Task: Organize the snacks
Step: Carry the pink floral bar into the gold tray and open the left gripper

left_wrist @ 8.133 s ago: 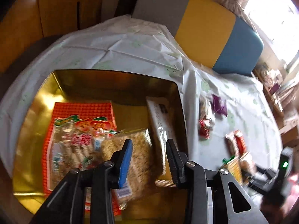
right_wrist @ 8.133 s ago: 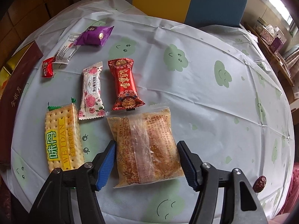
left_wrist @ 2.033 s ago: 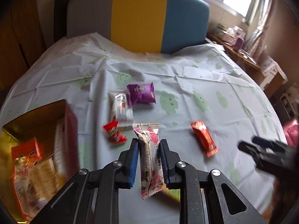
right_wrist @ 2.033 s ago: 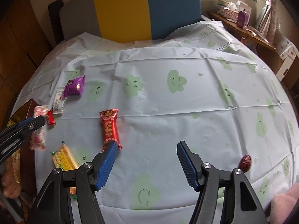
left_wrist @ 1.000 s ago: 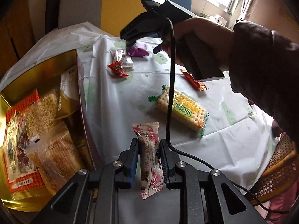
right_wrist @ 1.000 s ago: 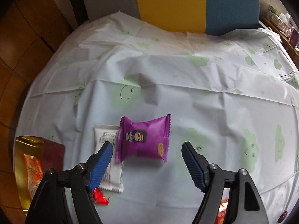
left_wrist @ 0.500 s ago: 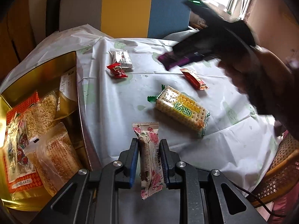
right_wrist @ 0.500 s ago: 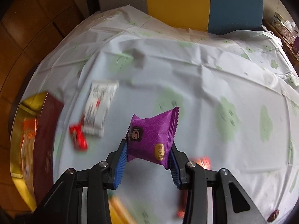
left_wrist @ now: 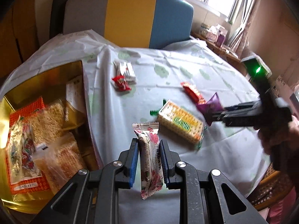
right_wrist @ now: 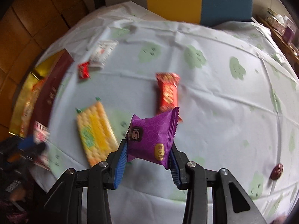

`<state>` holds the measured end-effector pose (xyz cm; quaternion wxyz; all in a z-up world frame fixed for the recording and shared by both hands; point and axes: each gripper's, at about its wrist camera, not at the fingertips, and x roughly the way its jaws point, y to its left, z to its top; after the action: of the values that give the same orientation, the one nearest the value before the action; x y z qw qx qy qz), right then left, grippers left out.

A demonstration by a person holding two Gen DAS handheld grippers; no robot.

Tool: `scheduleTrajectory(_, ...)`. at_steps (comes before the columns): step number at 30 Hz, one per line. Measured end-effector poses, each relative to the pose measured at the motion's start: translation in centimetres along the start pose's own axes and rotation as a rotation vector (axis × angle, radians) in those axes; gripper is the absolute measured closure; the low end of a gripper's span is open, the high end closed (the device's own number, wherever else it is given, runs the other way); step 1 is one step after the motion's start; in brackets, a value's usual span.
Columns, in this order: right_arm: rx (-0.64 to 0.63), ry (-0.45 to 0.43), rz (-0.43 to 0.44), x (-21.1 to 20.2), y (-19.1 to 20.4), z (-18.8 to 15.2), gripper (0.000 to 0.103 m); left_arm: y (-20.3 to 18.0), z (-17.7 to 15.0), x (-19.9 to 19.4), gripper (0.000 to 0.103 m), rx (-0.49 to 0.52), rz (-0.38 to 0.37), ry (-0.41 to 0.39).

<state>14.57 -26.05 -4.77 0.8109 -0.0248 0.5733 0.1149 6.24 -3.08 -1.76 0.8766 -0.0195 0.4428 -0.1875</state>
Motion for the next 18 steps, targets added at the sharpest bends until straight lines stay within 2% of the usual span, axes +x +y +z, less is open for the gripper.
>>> scheduleTrajectory(7,-0.072,0.021,-0.067,1.3,1.3,0.6,0.061,1.4,1.3,-3.8,0.080,-0.055,0.006,-0.072)
scheduleTrajectory(12,-0.102,0.006,-0.090,1.1,1.6,0.5,0.061,5.1,3.3,-5.9,0.080,-0.139,0.088,-0.124)
scheduleTrajectory(14,-0.098,-0.006,-0.092,0.9,1.5,0.6,0.061,7.2,4.4,-6.1,0.080,-0.183,0.142,-0.129)
scheduleTrajectory(18,-0.104,-0.018,-0.087,0.5,1.7,0.4,0.061,11.5,6.7,-4.8,0.080,-0.276,0.182,-0.103)
